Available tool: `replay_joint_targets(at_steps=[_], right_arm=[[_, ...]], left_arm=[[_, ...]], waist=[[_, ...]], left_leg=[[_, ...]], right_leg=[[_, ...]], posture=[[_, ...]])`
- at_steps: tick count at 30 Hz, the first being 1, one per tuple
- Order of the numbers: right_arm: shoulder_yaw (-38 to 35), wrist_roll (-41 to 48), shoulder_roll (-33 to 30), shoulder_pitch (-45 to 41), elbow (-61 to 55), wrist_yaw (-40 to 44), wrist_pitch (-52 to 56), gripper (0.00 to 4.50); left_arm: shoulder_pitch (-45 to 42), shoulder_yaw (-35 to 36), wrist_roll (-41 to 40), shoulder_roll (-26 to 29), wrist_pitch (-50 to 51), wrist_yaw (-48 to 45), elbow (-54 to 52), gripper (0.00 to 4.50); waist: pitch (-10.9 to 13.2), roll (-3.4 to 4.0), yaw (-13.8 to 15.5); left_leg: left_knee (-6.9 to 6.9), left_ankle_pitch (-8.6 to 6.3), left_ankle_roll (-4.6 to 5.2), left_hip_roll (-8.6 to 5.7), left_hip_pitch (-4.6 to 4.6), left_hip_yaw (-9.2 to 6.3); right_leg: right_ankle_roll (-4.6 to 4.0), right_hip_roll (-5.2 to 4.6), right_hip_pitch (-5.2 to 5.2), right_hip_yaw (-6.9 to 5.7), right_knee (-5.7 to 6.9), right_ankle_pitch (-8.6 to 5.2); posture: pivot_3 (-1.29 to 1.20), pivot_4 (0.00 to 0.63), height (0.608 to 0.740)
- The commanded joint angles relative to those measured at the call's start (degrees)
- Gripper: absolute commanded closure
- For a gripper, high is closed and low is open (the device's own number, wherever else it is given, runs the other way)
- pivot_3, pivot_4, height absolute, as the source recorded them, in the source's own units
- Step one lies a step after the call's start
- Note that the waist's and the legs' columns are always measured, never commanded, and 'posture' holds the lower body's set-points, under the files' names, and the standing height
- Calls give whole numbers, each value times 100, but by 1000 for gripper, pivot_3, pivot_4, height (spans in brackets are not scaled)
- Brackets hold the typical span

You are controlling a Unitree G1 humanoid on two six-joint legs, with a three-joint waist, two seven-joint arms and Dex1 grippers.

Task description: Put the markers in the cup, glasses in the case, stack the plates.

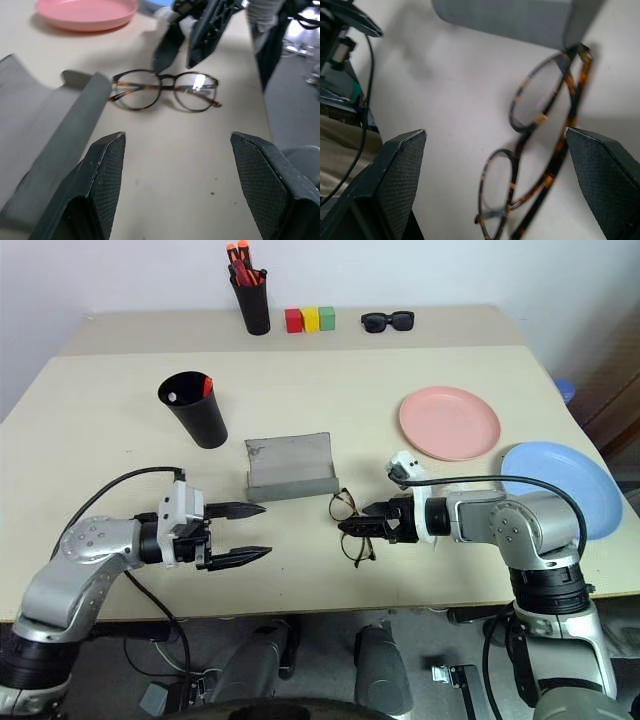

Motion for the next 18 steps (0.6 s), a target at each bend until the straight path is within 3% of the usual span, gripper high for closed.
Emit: replay_joint_targets(at_steps=[1, 2, 9, 18], right_arm=[[-40, 28, 74, -162, 87, -53, 56, 531], [-51, 35, 98, -178, 123, -67, 73, 820], [-77, 35, 203, -274, 298, -150, 158, 4402], [-99, 106, -341, -326, -72, 105, 199, 4463]], left_arm=[[115, 243, -159, 63, 55, 278, -253, 1006], [144, 263, -187, 70, 64, 340, -266, 1006], [258, 298, -236, 95, 74, 539, -262, 1006], [396, 443, -336, 135, 36, 737, -228, 1006]], waist=[[0, 0, -2], [0, 0, -4], [0, 1, -6], [2, 4, 3]], left_leg=[[0, 0, 0, 0, 0, 0], [0, 0, 0, 0, 0, 1], [0, 0, 0, 1, 0, 3], [-3, -1, -1, 2, -1, 3]], right_leg=[[0, 0, 0, 0, 0, 0], [0, 0, 0, 0, -1, 0], [0, 2, 0, 0, -2, 0], [-2, 1, -2, 0, -4, -1]], posture=[[0, 150, 740], [0, 150, 740], [0, 150, 740], [0, 150, 740]])
